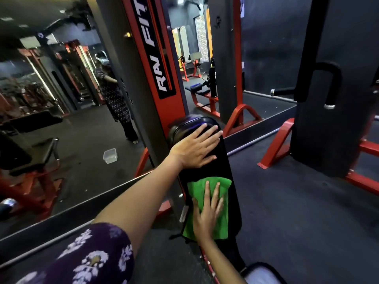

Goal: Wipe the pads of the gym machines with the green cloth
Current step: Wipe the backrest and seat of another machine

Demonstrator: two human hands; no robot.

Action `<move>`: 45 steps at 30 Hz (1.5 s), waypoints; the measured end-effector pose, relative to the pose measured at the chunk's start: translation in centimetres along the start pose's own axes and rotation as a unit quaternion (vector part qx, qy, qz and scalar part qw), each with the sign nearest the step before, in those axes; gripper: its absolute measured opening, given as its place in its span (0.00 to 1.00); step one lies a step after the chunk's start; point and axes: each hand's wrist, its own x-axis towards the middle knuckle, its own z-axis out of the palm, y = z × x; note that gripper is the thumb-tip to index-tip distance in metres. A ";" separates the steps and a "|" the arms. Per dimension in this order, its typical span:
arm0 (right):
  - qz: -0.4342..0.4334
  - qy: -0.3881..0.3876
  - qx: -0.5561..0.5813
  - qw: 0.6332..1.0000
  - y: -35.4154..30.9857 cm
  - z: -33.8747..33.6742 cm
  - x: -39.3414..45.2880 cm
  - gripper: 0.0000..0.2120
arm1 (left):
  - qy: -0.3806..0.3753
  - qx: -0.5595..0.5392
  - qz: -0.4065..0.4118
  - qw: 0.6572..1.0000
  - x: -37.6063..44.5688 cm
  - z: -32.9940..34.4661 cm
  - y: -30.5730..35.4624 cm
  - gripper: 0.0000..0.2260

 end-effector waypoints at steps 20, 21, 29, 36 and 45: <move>0.317 0.086 0.116 0.937 1.9 -0.4 3.1 0.28 | -0.013 0.044 -0.015 0.999 -0.1 0.0 0.1 0.28; 0.324 0.083 0.111 0.936 0.8 -0.6 3.7 0.27 | -0.009 0.036 -0.016 0.999 -0.1 -0.2 0.2 0.28; 0.118 -0.007 0.040 0.992 5.0 -0.3 -3.6 0.34 | -0.014 -0.115 -0.061 0.991 -2.2 0.4 5.3 0.29; 0.267 0.037 0.092 0.959 5.9 -0.6 -0.5 0.32 | -0.046 -0.041 -0.139 0.988 -2.9 2.2 9.4 0.26; 0.316 0.027 0.131 0.939 10.5 -0.2 -4.4 0.38 | -0.017 0.011 -0.113 0.993 -3.2 2.8 9.7 0.24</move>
